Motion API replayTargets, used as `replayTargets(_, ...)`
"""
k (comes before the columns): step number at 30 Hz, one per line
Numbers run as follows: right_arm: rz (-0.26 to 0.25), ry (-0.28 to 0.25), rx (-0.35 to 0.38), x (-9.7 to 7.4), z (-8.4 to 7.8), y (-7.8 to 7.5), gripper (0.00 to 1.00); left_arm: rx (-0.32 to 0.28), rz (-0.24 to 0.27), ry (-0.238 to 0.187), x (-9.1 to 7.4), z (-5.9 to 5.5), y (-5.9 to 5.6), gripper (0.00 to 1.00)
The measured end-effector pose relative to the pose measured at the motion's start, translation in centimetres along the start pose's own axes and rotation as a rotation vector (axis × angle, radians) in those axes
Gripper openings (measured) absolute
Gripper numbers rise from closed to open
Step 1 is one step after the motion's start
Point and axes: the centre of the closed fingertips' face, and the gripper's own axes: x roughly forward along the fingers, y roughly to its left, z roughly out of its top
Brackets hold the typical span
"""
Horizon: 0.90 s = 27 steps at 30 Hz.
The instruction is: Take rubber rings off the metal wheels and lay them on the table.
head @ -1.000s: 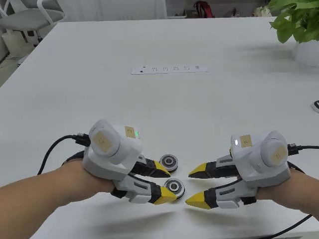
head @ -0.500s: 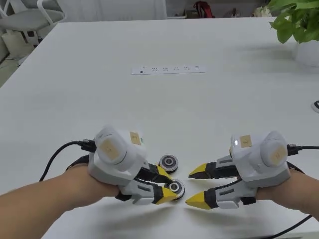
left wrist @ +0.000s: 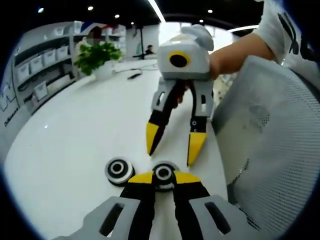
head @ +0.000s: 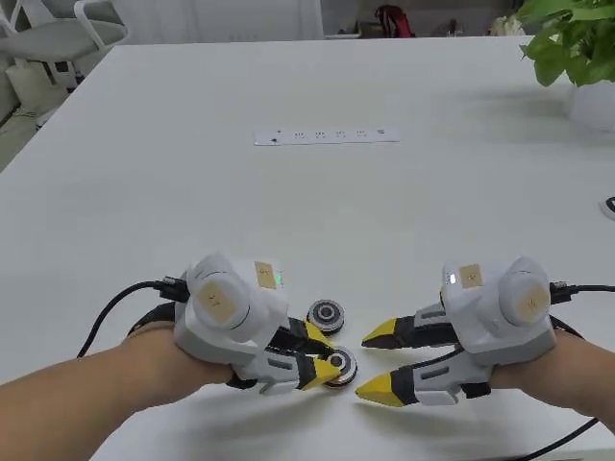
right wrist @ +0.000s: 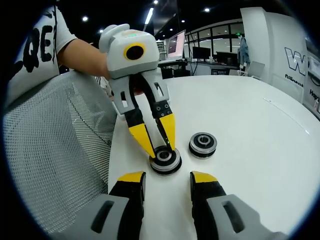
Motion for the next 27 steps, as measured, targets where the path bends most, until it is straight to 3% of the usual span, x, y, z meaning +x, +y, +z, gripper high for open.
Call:
replayTargets(10,0.026,-0.008,0.016,0.7,0.3,0.6,0.30,0.002,0.006,-0.002,0.0,0.0,0.0,0.14)
replayTargets(15,0.015,-0.037,0.045,1.0,0.8,0.3,0.27,0.001,0.009,-0.003,0.0,0.0,0.0,0.14)
replayTargets(20,0.015,-0.081,0.119,1.2,1.3,0.0,0.25,0.000,0.010,-0.005,0.0,0.0,0.0,0.14)
replayTargets(27,0.017,-0.067,0.123,1.5,0.7,0.2,0.25,-0.003,0.013,-0.008,0.0,0.0,0.0,0.14)
